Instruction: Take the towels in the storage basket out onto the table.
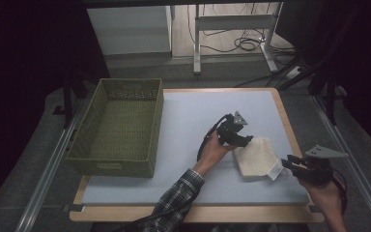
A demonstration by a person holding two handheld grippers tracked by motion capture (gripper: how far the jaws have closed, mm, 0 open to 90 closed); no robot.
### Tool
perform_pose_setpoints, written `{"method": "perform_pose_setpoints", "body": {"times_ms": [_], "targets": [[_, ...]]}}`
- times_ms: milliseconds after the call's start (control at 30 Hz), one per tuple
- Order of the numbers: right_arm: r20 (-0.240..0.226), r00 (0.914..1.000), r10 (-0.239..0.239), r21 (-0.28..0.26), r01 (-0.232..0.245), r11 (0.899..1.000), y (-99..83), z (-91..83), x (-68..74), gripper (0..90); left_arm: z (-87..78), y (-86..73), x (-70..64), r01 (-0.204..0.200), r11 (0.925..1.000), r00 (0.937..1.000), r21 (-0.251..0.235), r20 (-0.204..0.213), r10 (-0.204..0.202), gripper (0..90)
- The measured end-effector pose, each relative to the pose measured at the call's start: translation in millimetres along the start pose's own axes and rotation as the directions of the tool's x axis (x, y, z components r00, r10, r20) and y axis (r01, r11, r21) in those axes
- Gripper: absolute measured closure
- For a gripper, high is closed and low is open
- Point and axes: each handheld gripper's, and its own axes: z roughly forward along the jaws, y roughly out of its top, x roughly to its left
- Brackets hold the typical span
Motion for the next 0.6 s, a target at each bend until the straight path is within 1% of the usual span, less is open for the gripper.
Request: {"method": "perform_pose_setpoints", "body": {"times_ms": [67,133,267,400,467,567,600], "targets": [[-0.005,1.0,-0.005,0.009,0.005,1.0,1.6,9.9,2.5,62.9,-2.6,-6.3,2.3,0.027,0.9996,0.9996,-0.005,0.013,-0.027,37.1],[0.001,1.0,-0.009,0.024,0.009,1.0,1.7,19.3,3.9,60.9,-4.1,-12.9,4.4,0.036,0.9993,0.9989,0.006,0.031,-0.037,41.1],[0.014,0.9999,-0.006,0.065,0.005,0.998,-3.6,31.4,4.0,56.0,-2.0,-26.4,5.5,0.041,0.9983,0.999,0.041,0.017,-0.042,43.4],[0.018,0.9998,0.005,0.092,-0.007,0.996,-12.2,33.5,2.4,52.0,5.2,-35.7,7.8,0.053,0.9961,0.9984,0.07,0.016,-0.055,43.7],[0.016,0.9998,0.014,0.098,-0.015,0.995,-16.1,33.0,1.4,51.1,8.6,-38.0,7.1,0.048,0.9953,0.9988,0.084,0.004,-0.049,43.8],[0.015,0.9996,0.022,0.109,-0.024,0.994,-21.3,33.4,-0.4,50.6,10.7,-39.5,7.1,0.046,0.9947,0.9989,0.092,0.002,-0.046,43.8],[0.01,0.9995,0.028,0.111,-0.029,0.993,-22.8,33.7,-1.1,50.5,11.9,-40.8,8.3,0.059,0.9938,0.9982,0.094,0.003,-0.059,43.8]]}}
